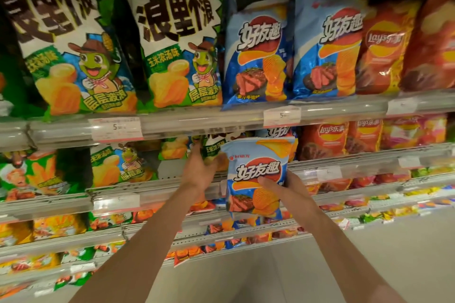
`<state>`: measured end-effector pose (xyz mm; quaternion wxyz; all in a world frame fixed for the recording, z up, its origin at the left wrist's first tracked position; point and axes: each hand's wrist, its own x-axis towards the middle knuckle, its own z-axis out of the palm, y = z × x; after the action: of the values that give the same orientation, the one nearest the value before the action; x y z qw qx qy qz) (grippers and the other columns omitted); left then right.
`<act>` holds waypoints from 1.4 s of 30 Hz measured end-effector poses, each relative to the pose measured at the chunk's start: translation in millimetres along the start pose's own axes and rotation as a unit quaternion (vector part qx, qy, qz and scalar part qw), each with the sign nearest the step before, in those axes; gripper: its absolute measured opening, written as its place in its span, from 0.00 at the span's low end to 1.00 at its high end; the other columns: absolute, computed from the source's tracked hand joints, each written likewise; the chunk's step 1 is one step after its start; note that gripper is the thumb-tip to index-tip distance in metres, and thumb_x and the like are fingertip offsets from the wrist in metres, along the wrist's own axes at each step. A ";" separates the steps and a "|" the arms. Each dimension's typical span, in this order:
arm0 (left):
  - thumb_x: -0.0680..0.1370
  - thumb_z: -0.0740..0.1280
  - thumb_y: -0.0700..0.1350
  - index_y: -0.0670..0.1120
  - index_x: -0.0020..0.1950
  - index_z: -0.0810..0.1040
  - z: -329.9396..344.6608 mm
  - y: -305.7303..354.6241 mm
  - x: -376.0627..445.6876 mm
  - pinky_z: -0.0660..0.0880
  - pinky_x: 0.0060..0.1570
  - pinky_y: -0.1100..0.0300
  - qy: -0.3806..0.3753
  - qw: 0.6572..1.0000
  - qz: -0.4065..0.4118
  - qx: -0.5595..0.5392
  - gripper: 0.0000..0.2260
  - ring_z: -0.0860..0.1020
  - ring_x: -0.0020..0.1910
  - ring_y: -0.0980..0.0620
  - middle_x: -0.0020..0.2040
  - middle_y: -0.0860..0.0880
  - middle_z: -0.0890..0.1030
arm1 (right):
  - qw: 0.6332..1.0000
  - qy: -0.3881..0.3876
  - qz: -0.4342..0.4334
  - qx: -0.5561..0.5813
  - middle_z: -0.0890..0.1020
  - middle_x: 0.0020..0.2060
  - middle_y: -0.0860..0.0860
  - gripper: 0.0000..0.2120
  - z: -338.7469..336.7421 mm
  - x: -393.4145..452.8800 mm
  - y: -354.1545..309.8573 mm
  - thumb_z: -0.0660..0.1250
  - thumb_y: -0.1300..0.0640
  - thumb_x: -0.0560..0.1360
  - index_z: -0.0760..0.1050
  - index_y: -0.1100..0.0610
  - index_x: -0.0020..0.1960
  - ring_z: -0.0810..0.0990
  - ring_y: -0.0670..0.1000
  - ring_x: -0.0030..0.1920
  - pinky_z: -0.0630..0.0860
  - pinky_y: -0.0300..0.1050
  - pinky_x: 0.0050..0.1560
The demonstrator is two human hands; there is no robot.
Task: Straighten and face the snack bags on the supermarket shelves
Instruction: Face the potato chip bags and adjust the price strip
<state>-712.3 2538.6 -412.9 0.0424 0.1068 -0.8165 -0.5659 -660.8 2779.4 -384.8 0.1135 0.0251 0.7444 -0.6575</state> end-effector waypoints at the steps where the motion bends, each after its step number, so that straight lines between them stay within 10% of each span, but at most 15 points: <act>1: 0.75 0.73 0.63 0.53 0.75 0.68 -0.1 -0.3 2.1 0.78 0.63 0.45 -0.004 1.000 -0.006 -0.006 0.32 0.79 0.63 0.48 0.65 0.53 0.81 | 1.000 -0.001 -0.001 -0.001 0.87 0.55 0.41 0.21 -1.2 0.3 0.1 0.77 0.47 0.73 0.79 0.47 0.64 0.84 0.44 0.58 0.78 0.49 0.65; 11: 0.78 0.73 0.57 0.50 0.77 0.67 -39.0 -15.7 -5.5 0.74 0.48 0.71 0.072 0.997 0.023 0.029 0.31 0.78 0.53 0.59 0.51 0.67 0.77 | 1.000 0.008 0.004 0.009 0.86 0.58 0.47 0.21 11.3 -2.3 0.4 0.77 0.52 0.75 0.78 0.51 0.66 0.83 0.50 0.61 0.76 0.55 0.69; 14: 0.77 0.72 0.59 0.47 0.80 0.65 -71.7 -26.2 -12.3 0.75 0.63 0.54 0.071 0.996 0.019 0.044 0.35 0.78 0.66 0.48 0.65 0.52 0.80 | 1.000 0.002 0.008 0.007 0.86 0.57 0.46 0.20 26.6 -1.8 0.9 0.76 0.52 0.75 0.78 0.51 0.65 0.83 0.48 0.60 0.76 0.55 0.69; 18: 0.79 0.71 0.58 0.47 0.79 0.65 -113.0 -36.1 -20.1 0.72 0.59 0.57 0.099 0.992 0.037 0.068 0.33 0.74 0.62 0.53 0.63 0.55 0.75 | 1.000 -0.004 0.017 0.002 0.87 0.56 0.45 0.21 49.9 1.8 3.4 0.78 0.50 0.73 0.78 0.49 0.64 0.83 0.49 0.60 0.77 0.54 0.67; 21: 0.77 0.69 0.62 0.59 0.58 0.73 -134.1 -38.2 -24.5 0.77 0.49 0.51 0.096 0.991 0.013 0.093 0.14 0.79 0.49 0.47 0.51 0.45 0.82 | 1.000 -0.014 0.018 -0.001 0.87 0.55 0.43 0.21 62.6 5.0 4.3 0.78 0.49 0.73 0.79 0.49 0.64 0.83 0.48 0.60 0.78 0.50 0.65; 25: 0.75 0.66 0.67 0.60 0.46 0.68 -136.9 -38.8 -31.2 0.70 0.30 0.53 0.159 0.976 0.047 0.139 0.13 0.76 0.32 0.45 0.31 0.48 0.74 | 1.000 -0.021 0.013 -0.012 0.87 0.54 0.42 0.20 70.3 6.6 5.8 0.78 0.48 0.73 0.79 0.47 0.62 0.84 0.47 0.59 0.79 0.49 0.63; 29: 0.76 0.74 0.59 0.44 0.73 0.72 -131.3 -43.0 -29.9 0.77 0.54 0.46 0.183 0.955 0.082 0.218 0.31 0.76 0.59 0.40 0.60 0.41 0.78 | 1.000 -0.016 0.014 -0.004 0.87 0.55 0.44 0.20 68.0 9.7 6.6 0.78 0.49 0.73 0.79 0.49 0.63 0.84 0.48 0.59 0.78 0.52 0.66; 33: 0.75 0.74 0.61 0.48 0.60 0.76 -116.6 -42.6 -48.8 0.75 0.48 0.54 0.231 0.960 0.102 0.117 0.22 0.75 0.48 0.52 0.54 0.48 0.76 | 1.000 -0.007 0.013 0.014 0.87 0.56 0.44 0.22 64.6 15.8 5.2 0.77 0.49 0.73 0.78 0.49 0.65 0.83 0.48 0.60 0.78 0.52 0.67; 36: 0.78 0.72 0.56 0.57 0.51 0.77 -93.9 -38.9 -62.9 0.75 0.41 0.64 0.097 0.990 0.083 0.054 0.07 0.79 0.44 0.59 0.44 0.57 0.81 | 1.000 -0.003 0.022 0.006 0.86 0.58 0.45 0.23 65.2 20.9 4.0 0.77 0.45 0.73 0.78 0.47 0.65 0.82 0.51 0.61 0.76 0.56 0.68; 39: 0.75 0.72 0.61 0.58 0.65 0.75 -65.9 -27.3 -70.7 0.78 0.45 0.70 -0.097 0.995 0.020 0.007 0.20 0.82 0.50 0.63 0.52 0.62 0.83 | 1.000 0.001 0.030 -0.002 0.85 0.59 0.45 0.24 69.8 24.8 3.2 0.77 0.41 0.72 0.77 0.46 0.65 0.81 0.52 0.62 0.76 0.56 0.68; 42: 0.76 0.73 0.57 0.57 0.72 0.71 -46.7 -23.1 -68.0 0.79 0.48 0.67 -0.119 0.993 -0.007 -0.021 0.25 0.82 0.54 0.61 0.59 0.60 0.82 | 1.000 0.011 0.024 -0.011 0.84 0.58 0.42 0.24 73.2 27.5 3.5 0.75 0.38 0.72 0.77 0.44 0.64 0.81 0.49 0.62 0.78 0.47 0.62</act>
<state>-634.3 2503.2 -414.3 -0.0569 0.0437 -0.8026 -0.5922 -677.0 2704.7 -401.8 0.1210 0.0488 0.7523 -0.6458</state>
